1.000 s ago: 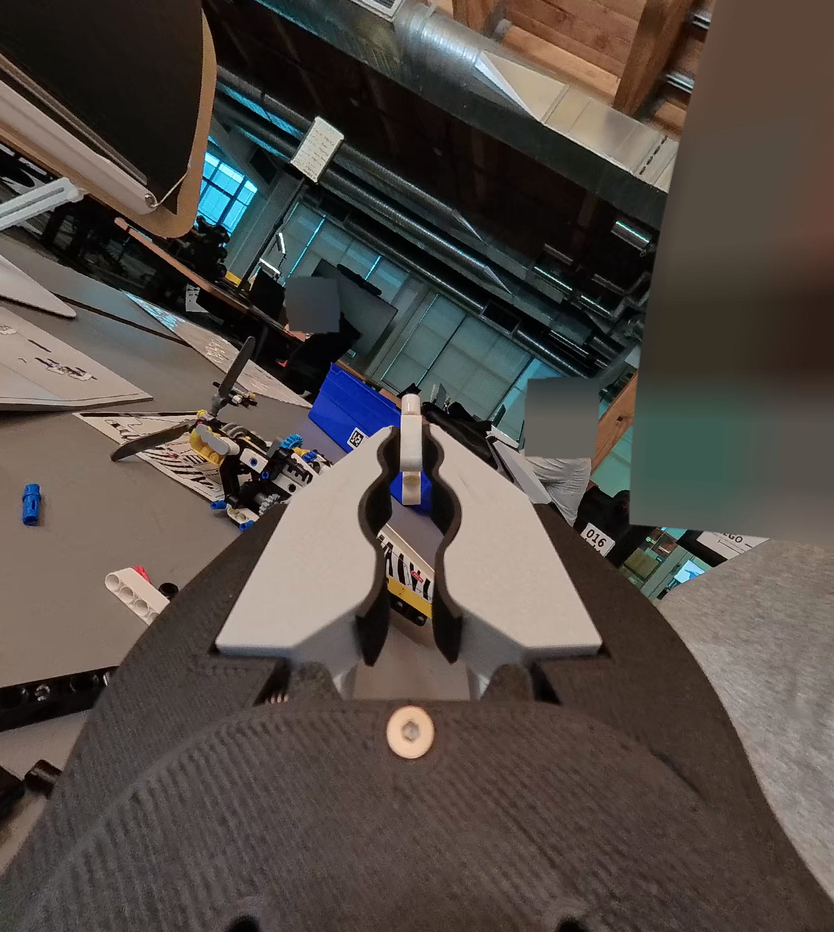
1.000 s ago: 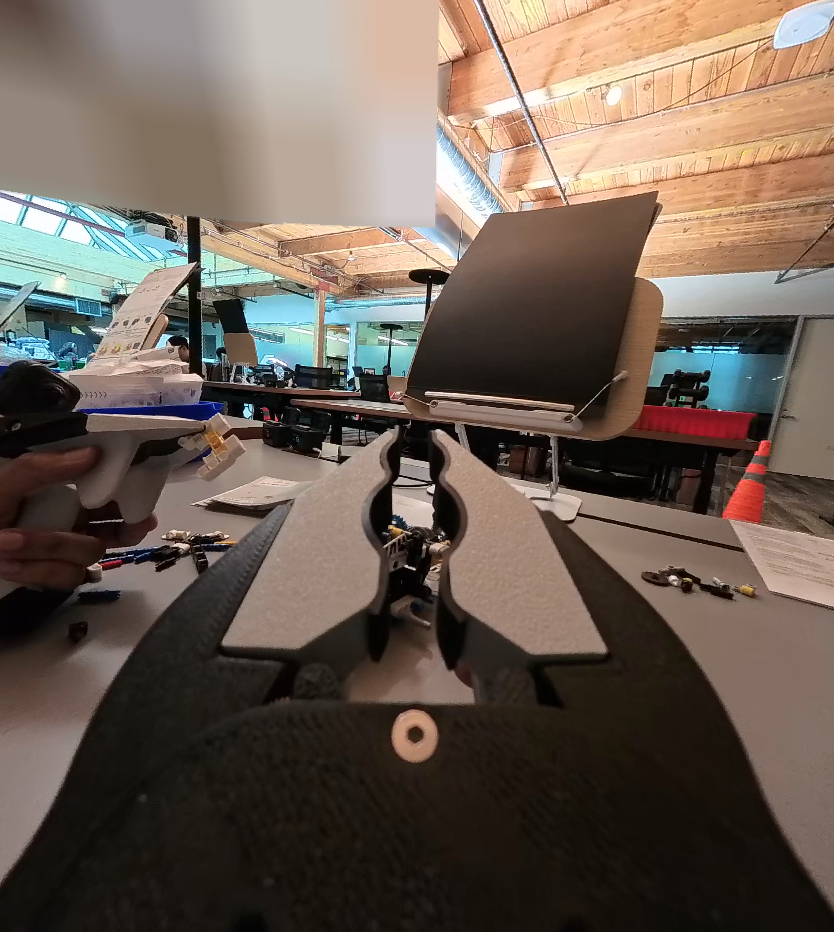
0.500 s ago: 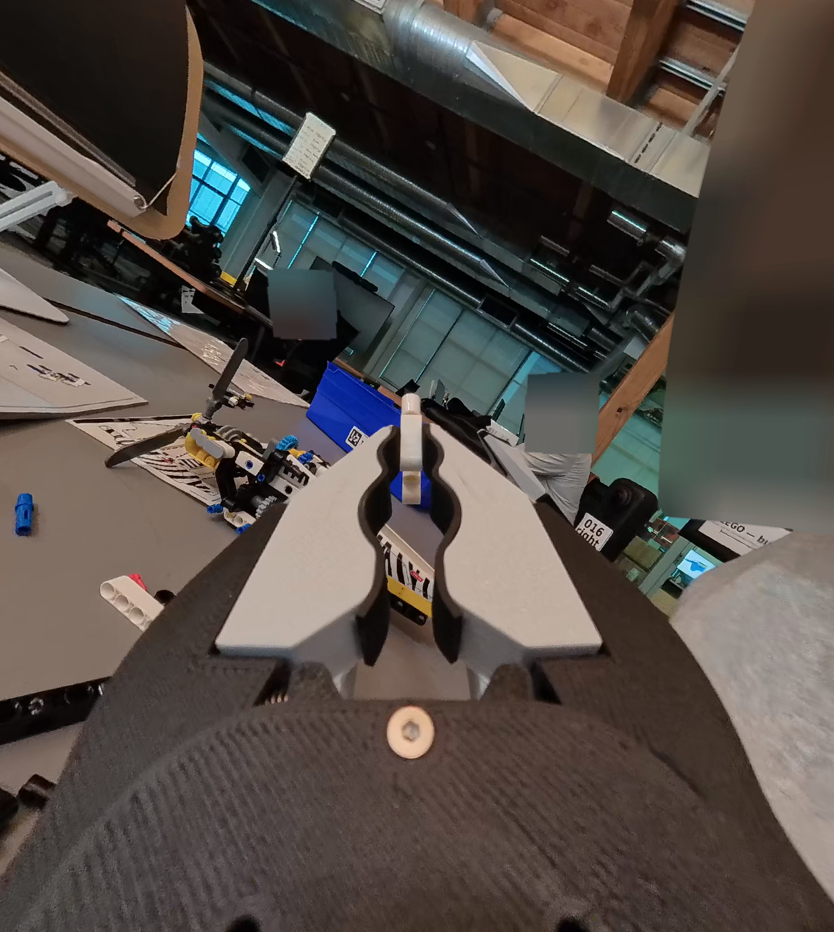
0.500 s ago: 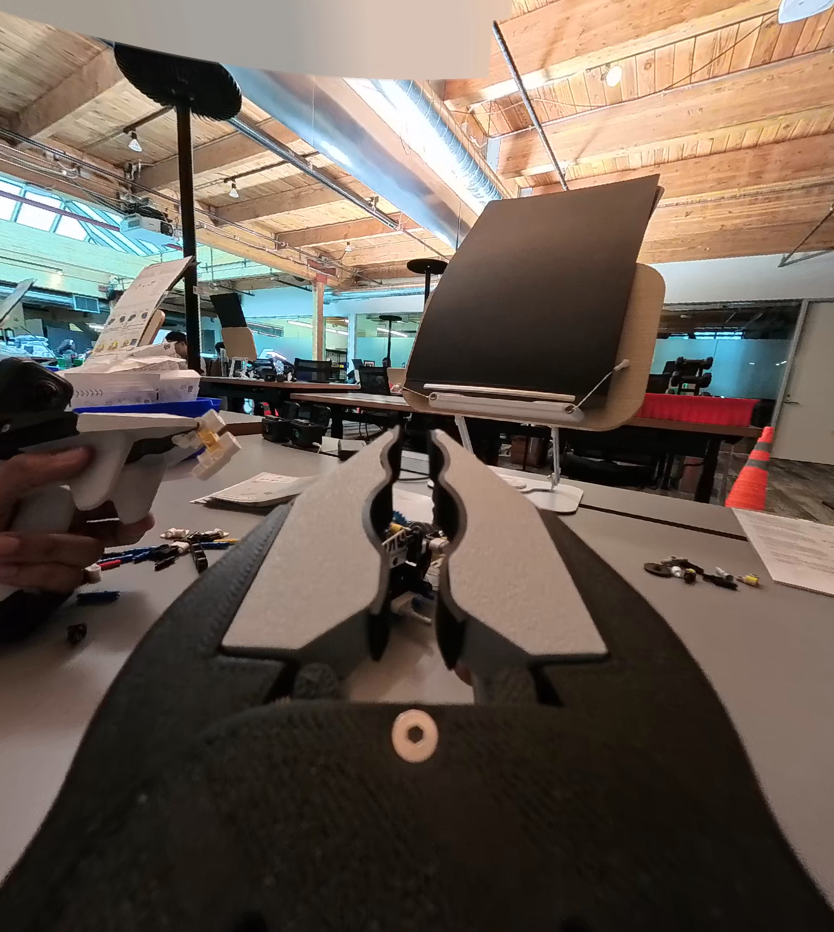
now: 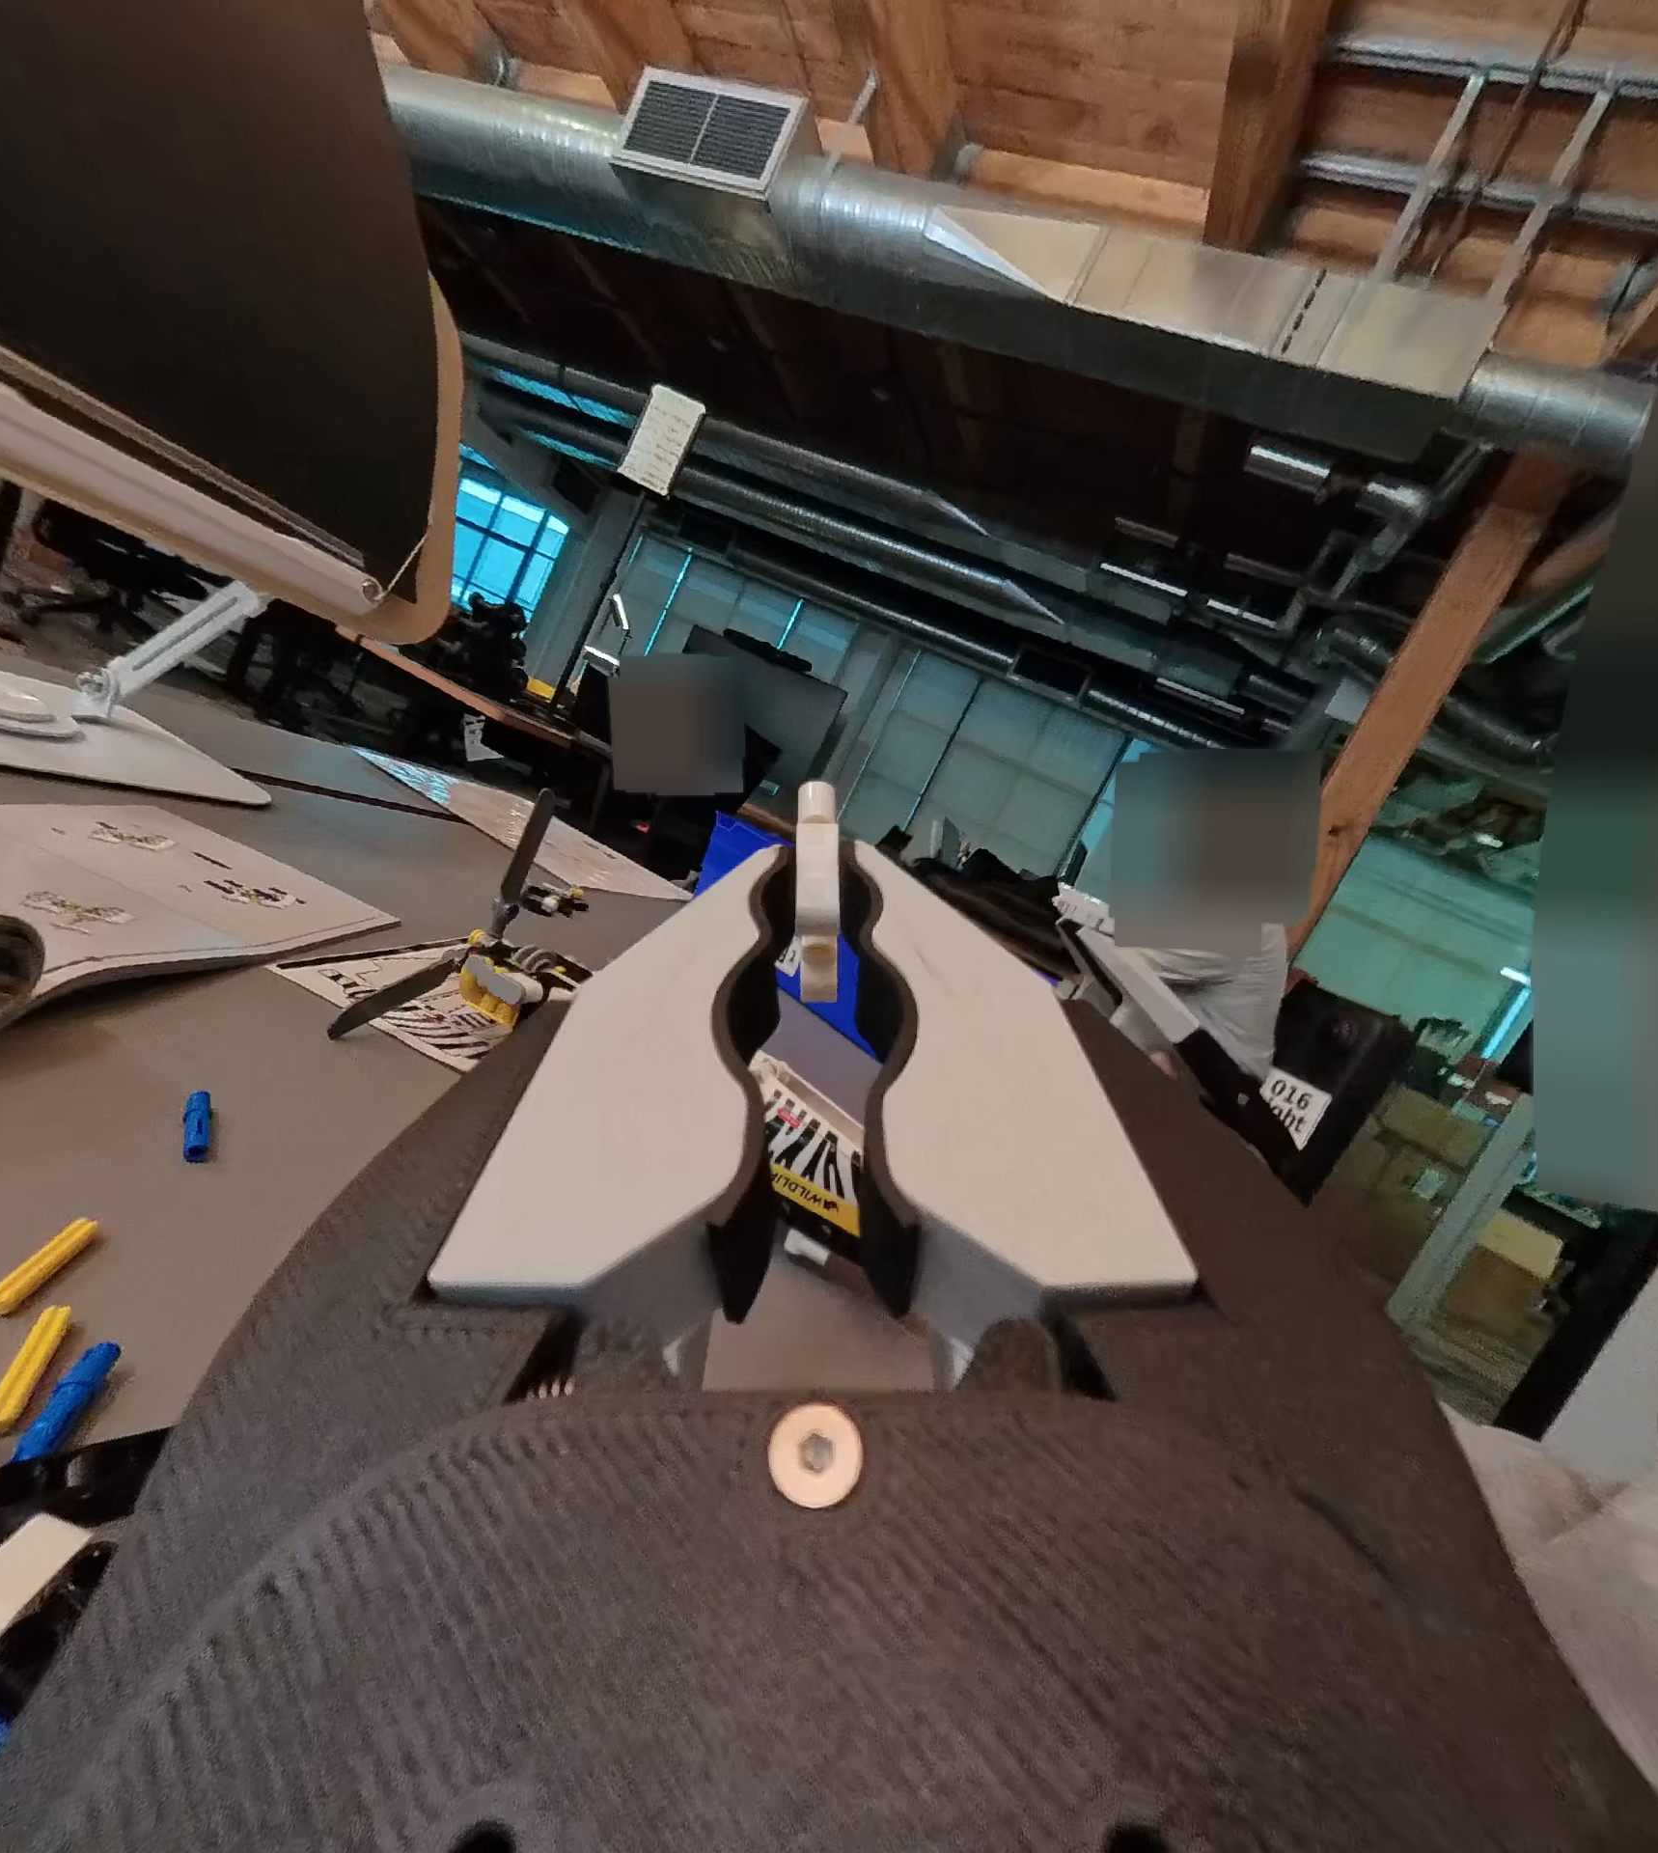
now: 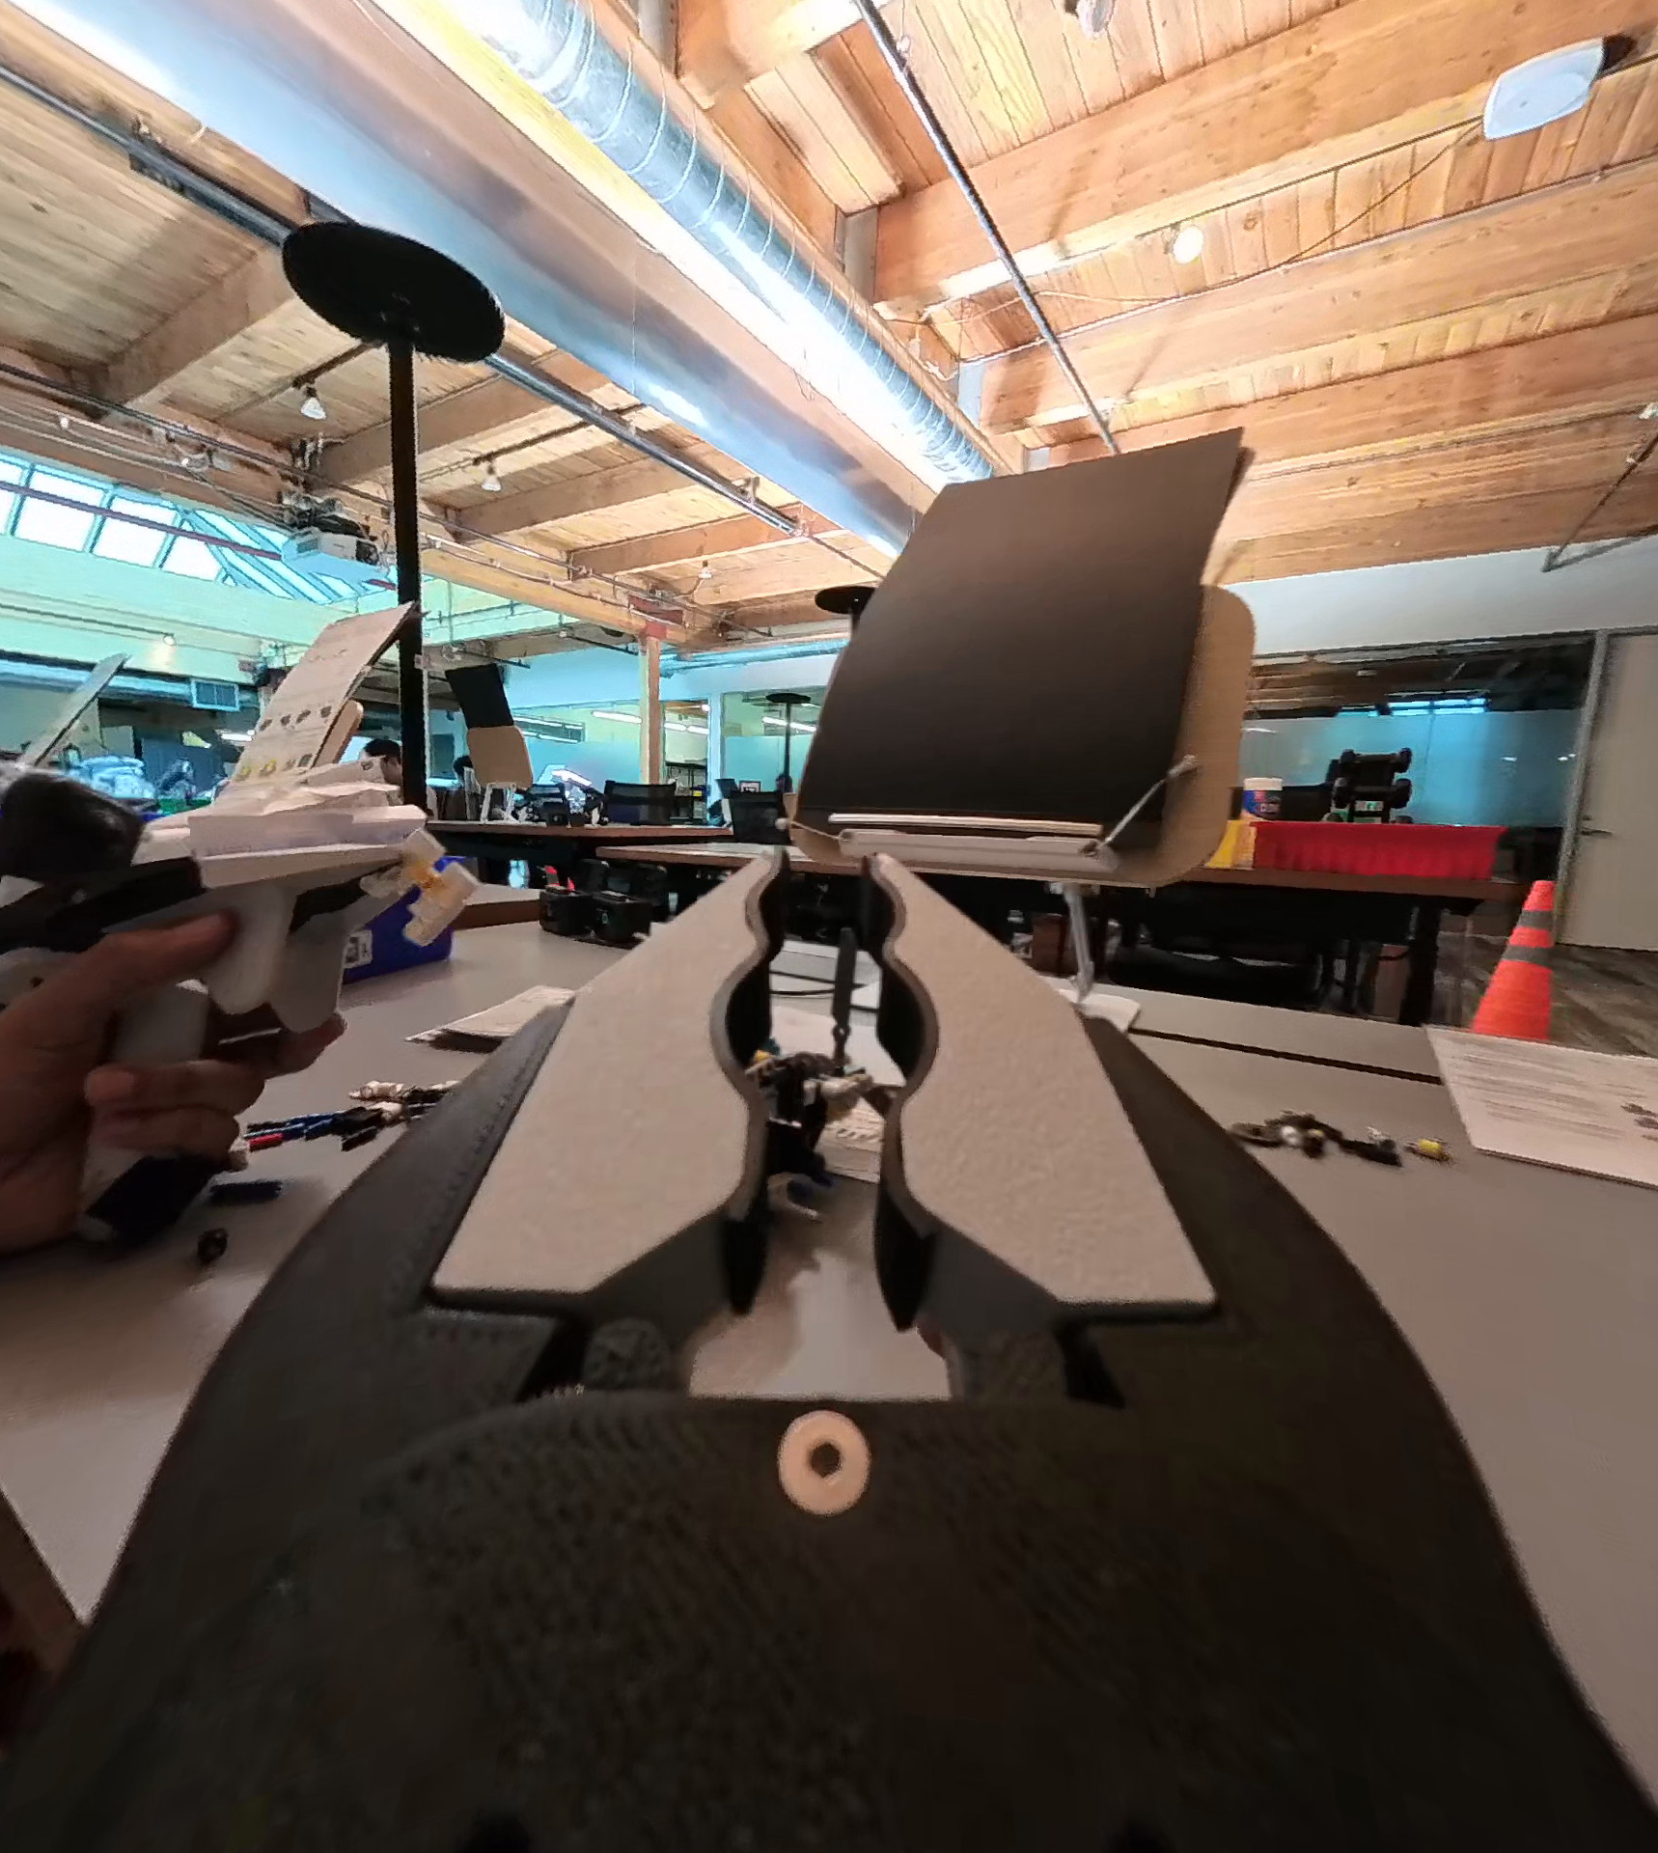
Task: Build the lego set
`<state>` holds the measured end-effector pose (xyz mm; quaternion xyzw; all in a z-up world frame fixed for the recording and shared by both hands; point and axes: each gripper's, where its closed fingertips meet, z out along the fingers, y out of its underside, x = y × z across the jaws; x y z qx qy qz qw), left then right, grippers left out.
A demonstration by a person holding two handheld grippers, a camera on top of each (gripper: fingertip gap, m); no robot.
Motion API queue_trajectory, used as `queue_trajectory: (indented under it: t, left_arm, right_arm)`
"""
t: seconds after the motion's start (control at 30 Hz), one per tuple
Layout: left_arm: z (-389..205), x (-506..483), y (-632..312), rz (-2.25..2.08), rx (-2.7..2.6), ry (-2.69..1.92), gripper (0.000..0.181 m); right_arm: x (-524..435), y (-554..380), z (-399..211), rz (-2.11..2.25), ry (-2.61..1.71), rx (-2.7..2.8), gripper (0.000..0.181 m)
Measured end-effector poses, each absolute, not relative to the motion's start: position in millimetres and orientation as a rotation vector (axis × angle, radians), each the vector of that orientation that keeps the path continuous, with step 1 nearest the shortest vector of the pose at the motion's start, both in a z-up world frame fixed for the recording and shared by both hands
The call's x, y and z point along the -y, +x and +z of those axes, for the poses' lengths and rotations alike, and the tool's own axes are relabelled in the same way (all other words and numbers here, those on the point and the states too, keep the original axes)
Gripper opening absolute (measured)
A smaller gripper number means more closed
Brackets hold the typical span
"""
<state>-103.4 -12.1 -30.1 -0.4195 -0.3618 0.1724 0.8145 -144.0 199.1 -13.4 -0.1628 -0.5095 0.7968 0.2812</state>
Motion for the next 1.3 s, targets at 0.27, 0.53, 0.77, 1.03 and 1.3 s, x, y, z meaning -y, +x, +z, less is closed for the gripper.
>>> queue_trajectory:
  t: [0.27,0.53,0.77,1.03,1.3]
  left_arm:
    - [-31.3,12.5,-105.3,0.353,0.786,-0.887,0.006]
    - [-32.9,4.1,-105.2,0.346,0.782,-0.930,0.005]
    - [-31.0,-0.1,-101.7,0.375,0.755,-0.954,0.006]
    - [-33.2,-16.5,-98.0,0.295,0.719,-1.014,0.006]
    - [-78.1,-41.0,-105.2,-0.232,1.028,-1.135,0.006]
  right_arm:
    - [-226.6,-162.0,-10.1,2.254,-0.601,1.279,0.012]
    - [-218.3,-157.6,-10.1,2.213,-0.550,1.293,0.010]
    - [-220.7,-156.1,-9.2,2.238,-0.543,1.281,0.009]
    - [-215.6,-151.4,-9.5,2.229,-0.494,1.302,0.007]
    - [-210.1,-149.1,-10.9,2.173,-0.465,1.315,0.008]
